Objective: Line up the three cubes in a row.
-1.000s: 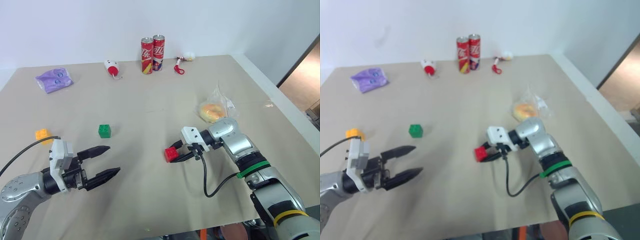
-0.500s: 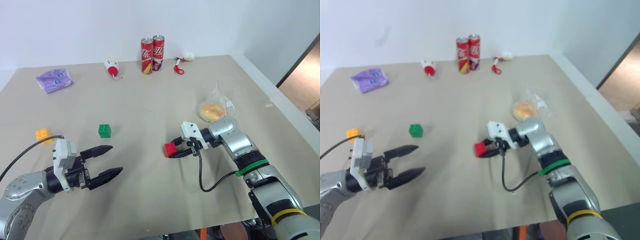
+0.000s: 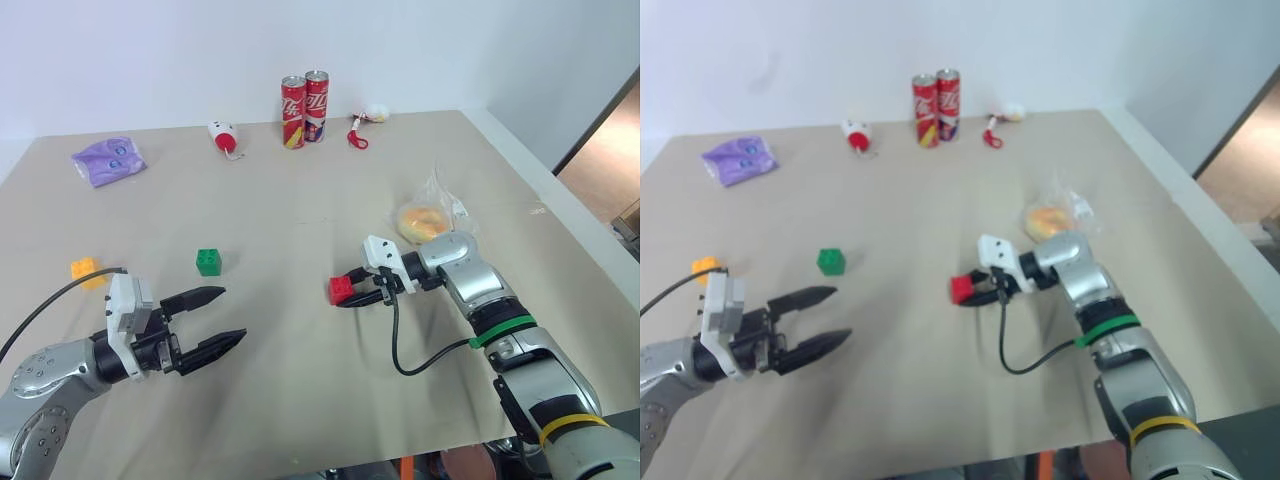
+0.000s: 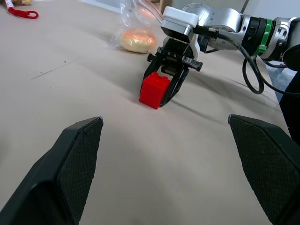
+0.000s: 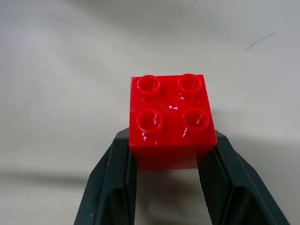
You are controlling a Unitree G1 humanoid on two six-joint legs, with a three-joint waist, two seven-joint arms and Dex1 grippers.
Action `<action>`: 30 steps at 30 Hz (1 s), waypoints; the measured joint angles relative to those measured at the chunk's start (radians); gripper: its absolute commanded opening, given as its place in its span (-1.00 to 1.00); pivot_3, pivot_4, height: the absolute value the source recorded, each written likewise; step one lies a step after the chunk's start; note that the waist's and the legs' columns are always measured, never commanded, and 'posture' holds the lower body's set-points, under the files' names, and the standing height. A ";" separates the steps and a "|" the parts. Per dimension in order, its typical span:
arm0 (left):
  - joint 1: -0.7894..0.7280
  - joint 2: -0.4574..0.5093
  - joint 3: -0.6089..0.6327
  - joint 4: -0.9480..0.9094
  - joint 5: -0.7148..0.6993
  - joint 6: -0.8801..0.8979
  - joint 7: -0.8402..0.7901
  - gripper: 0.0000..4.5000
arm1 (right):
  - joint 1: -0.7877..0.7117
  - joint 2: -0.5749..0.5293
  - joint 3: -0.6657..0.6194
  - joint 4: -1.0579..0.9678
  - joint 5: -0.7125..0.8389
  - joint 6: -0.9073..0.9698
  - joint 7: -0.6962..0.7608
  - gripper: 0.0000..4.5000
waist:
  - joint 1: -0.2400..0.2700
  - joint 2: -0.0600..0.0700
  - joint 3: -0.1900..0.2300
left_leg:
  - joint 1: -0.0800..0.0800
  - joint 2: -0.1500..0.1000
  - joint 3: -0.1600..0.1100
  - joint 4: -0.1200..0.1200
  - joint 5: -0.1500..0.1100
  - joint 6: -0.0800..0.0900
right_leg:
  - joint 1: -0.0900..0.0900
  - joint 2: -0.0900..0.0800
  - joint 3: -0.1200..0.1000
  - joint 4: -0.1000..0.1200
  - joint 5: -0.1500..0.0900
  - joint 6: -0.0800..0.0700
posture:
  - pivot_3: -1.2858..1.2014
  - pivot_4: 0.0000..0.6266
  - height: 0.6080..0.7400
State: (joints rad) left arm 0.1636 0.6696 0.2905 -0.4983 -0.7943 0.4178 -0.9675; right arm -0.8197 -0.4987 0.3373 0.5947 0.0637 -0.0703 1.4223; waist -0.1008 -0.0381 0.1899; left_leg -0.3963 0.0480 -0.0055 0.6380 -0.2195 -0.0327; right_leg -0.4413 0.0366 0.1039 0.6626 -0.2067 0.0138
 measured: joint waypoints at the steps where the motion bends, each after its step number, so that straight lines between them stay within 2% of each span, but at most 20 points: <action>1: -0.001 0.000 0.000 0.000 0.000 0.001 0.000 0.97 | 0.000 0.001 0.000 0.001 -0.004 -0.009 -0.006 -0.44 | 0.000 0.000 0.000 | 0.001 0.000 0.000 0.000 0.000 0.000 | 0.000 0.000 0.000 0.001 0.000 0.000 | 0.03 -0.52 1.00; 16: -0.011 0.000 0.000 0.007 -0.001 0.005 0.000 0.97 | -0.018 0.015 0.000 0.049 -0.011 -0.048 0.018 -0.44 | 0.000 0.000 0.000 | 0.004 0.000 0.001 0.000 0.000 0.000 | 0.002 0.001 0.002 0.002 -0.002 -0.003 | 0.03 -0.52 1.00; 18: -0.011 0.000 0.000 0.007 -0.002 0.005 0.001 0.97 | -0.025 0.021 0.000 0.061 -0.011 -0.046 0.026 0.01 | -0.001 0.000 0.000 | 0.004 0.000 0.001 0.000 0.000 0.000 | 0.002 0.001 0.002 0.002 -0.002 -0.003 | 0.03 -0.52 1.00; 25: -0.016 -0.015 0.000 0.008 -0.003 0.004 0.007 0.97 | -0.069 0.066 -0.006 0.146 -0.014 -0.038 0.027 0.99 | -0.003 0.000 0.000 | 0.004 0.002 0.000 -0.002 0.000 0.000 | 0.001 0.003 0.002 0.003 -0.001 -0.003 | 0.03 -0.52 1.00; 30: -0.012 -0.021 0.000 0.008 -0.004 0.003 0.009 0.97 | -0.087 0.073 -0.008 0.176 -0.028 -0.046 0.035 0.99 | -0.003 0.000 0.000 | 0.004 0.002 0.000 -0.002 0.000 0.000 | 0.001 0.003 0.002 0.003 -0.001 -0.003 | 0.03 -0.52 1.00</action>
State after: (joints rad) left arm 0.1516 0.6487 0.2909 -0.4902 -0.7982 0.4212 -0.9582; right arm -0.9066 -0.4261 0.3289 0.7702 0.0361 -0.1161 1.4569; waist -0.1033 -0.0384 0.1897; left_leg -0.3919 0.0501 -0.0052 0.6358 -0.2193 -0.0328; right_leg -0.4400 0.0401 0.1057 0.6655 -0.2082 0.0111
